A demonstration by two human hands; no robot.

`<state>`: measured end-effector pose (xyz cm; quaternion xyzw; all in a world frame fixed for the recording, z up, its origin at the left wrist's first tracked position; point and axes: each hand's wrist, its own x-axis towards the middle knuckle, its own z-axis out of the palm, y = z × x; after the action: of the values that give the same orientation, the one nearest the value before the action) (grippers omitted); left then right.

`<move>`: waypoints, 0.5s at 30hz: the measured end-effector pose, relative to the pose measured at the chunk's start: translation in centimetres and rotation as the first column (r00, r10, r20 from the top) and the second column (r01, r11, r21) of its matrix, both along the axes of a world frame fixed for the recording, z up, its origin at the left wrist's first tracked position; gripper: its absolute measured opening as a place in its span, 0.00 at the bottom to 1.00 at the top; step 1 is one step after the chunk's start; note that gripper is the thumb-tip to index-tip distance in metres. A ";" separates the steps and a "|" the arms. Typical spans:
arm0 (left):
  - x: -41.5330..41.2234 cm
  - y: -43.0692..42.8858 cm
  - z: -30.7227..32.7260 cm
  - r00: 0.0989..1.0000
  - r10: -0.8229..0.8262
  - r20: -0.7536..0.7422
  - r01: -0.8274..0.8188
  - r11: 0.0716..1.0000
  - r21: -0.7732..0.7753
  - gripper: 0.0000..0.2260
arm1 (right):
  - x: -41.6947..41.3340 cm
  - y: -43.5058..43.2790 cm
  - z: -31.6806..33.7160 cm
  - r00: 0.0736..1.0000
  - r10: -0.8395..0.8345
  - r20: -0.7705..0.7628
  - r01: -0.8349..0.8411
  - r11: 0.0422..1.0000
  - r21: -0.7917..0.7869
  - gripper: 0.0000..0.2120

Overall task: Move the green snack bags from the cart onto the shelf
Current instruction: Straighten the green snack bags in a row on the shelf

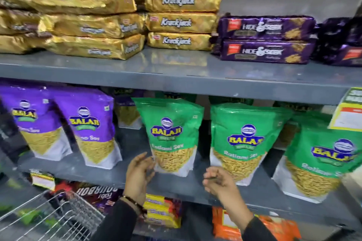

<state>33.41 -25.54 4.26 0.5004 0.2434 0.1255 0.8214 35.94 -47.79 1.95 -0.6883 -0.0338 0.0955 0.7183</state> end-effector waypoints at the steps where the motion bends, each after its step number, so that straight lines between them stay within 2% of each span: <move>1: 0.4 1.2 0.0 1.000 -0.004 0.002 0.004 1.000 -0.005 0.12 | 0.2 1.3 0.2 0.999 0.035 -0.003 -0.035 0.998 -0.058 0.16; 4: 1.3 3.1 0.6 0.984 -0.171 -0.047 0.173 0.983 0.056 0.22 | 1.3 4.0 0.9 0.998 0.059 -0.001 -0.059 0.990 -0.126 0.27; 7: 1.4 3.5 1.2 0.927 -0.373 -0.047 0.376 0.923 0.085 0.28 | 2.1 6.1 1.1 0.998 0.050 -0.047 -0.056 0.987 -0.148 0.36; 9: 1.5 3.6 1.1 0.903 -0.428 -0.042 0.430 0.895 0.117 0.32 | 2.2 7.1 1.1 0.996 0.033 -0.078 -0.043 0.990 -0.134 0.41; 12: 1.7 4.3 0.7 0.894 -0.447 -0.001 0.446 0.892 0.075 0.34 | 2.0 8.2 1.3 0.997 -0.036 -0.067 0.029 0.995 -0.097 0.36; 15: 1.8 5.4 0.0 0.886 -0.462 0.043 0.461 0.887 0.028 0.36 | 1.8 9.0 1.4 0.990 -0.048 -0.129 0.042 0.998 -0.052 0.33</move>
<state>35.16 -20.18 4.30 0.5477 0.0966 -0.0591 0.8290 37.76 -38.78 3.39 -0.6985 0.0311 0.1247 0.7040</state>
